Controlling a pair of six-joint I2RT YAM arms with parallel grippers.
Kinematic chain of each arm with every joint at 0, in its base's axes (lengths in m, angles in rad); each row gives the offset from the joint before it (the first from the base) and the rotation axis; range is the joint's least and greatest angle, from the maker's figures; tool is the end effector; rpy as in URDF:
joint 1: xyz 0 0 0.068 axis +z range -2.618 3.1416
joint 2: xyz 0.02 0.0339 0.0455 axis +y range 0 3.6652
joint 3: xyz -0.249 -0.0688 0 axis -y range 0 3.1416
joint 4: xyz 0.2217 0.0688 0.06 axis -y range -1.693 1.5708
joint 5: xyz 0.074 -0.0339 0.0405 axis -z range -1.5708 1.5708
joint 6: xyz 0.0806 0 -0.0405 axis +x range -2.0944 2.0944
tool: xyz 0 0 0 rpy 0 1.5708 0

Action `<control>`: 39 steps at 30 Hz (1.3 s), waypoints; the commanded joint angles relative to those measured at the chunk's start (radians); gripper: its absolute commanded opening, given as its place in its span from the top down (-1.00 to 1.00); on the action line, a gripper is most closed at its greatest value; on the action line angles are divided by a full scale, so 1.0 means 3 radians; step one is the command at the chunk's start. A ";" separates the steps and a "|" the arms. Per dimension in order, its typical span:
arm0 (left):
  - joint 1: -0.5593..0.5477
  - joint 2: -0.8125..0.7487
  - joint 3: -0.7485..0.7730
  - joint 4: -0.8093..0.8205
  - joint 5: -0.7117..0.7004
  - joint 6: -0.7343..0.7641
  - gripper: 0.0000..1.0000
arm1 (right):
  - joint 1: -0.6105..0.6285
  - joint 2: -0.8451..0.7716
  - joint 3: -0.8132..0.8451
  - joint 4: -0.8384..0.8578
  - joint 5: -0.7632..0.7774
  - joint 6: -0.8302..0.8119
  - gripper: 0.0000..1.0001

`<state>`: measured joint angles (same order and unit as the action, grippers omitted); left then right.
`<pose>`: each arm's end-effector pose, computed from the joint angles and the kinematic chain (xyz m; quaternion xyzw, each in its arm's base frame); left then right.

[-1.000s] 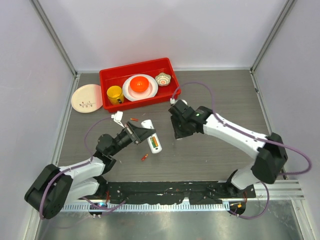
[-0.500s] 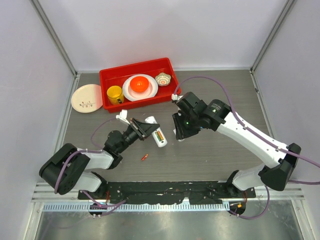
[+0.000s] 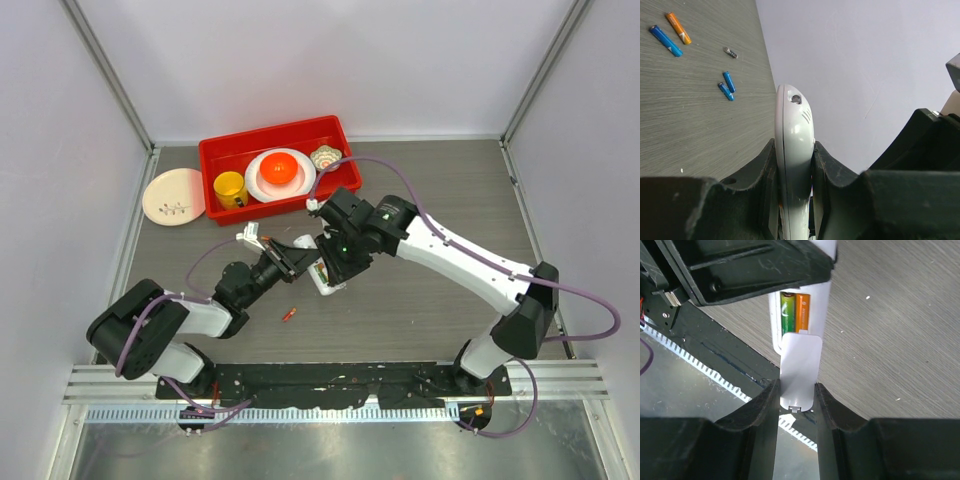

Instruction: Load the batteries into the remote control

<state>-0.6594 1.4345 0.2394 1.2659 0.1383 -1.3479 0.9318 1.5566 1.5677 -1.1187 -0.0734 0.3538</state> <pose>0.2119 -0.1783 0.1869 -0.1819 0.6572 -0.6410 0.3524 0.1780 0.2495 0.2868 -0.2853 0.9299 0.1661 0.1622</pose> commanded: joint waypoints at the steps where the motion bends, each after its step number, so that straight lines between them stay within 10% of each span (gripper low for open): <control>1: -0.0031 -0.0021 0.0092 0.0382 -0.0047 0.0141 1.00 | 0.0064 0.0139 0.0199 0.0017 -0.0098 -0.0131 0.99; 39: -0.0139 -0.0287 0.0112 0.0106 -0.0052 0.0346 1.00 | 0.0064 0.0369 0.0184 0.0206 0.0056 -0.0090 0.99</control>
<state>-0.6918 1.3941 0.2398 1.2430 0.1272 -1.2488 0.9489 1.6611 1.6276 -1.0988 -0.0689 0.3206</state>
